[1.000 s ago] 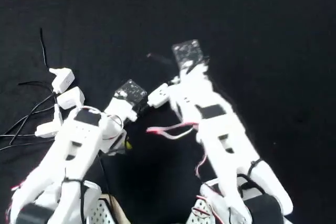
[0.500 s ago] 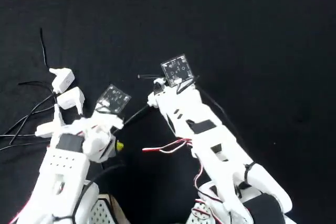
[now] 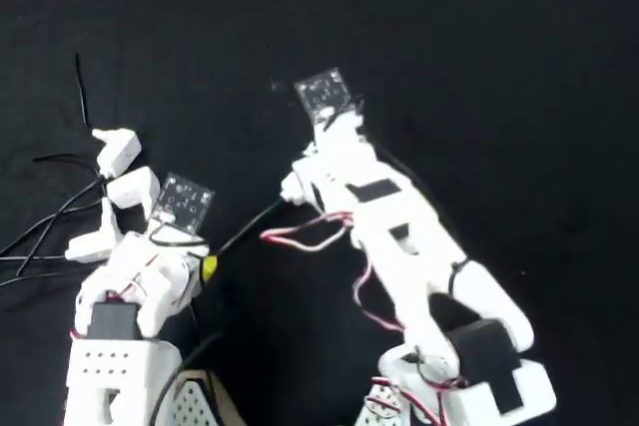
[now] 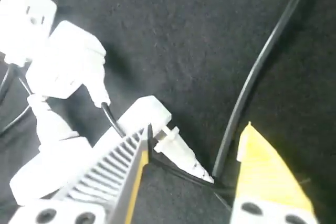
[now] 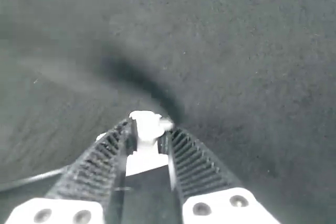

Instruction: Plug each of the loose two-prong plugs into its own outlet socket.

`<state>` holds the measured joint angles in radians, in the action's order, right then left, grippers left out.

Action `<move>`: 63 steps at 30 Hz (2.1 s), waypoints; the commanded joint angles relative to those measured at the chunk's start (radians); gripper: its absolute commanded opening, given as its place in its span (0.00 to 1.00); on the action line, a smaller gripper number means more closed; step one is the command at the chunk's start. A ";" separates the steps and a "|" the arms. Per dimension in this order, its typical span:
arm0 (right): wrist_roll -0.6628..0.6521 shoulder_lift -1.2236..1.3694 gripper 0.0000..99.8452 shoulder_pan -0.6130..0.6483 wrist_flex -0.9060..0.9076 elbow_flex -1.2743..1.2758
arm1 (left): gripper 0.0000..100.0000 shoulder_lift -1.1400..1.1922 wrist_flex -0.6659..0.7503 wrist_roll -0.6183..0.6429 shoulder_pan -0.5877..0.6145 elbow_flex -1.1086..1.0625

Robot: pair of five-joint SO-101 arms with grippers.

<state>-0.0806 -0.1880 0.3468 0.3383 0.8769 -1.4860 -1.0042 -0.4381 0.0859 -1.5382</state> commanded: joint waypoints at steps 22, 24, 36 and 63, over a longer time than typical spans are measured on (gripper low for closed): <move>-0.342 -0.045 0.01 -0.026 0.153 -0.045 | 0.27 -0.098 0.005 0.000 0.008 -0.050; -0.339 -0.045 0.01 -0.026 0.160 -0.048 | 0.27 -0.098 0.005 0.000 0.007 -0.051; -0.341 -0.045 0.01 0.032 0.161 -0.042 | 0.27 -0.098 0.006 0.000 0.004 -0.054; -0.172 -0.047 0.01 0.055 0.190 -0.010 | 0.27 -0.098 0.008 0.000 0.004 -0.058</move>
<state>-0.2616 -0.2294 0.3867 0.4948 0.8615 -1.5766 -1.0058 -0.4381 0.0890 -1.5950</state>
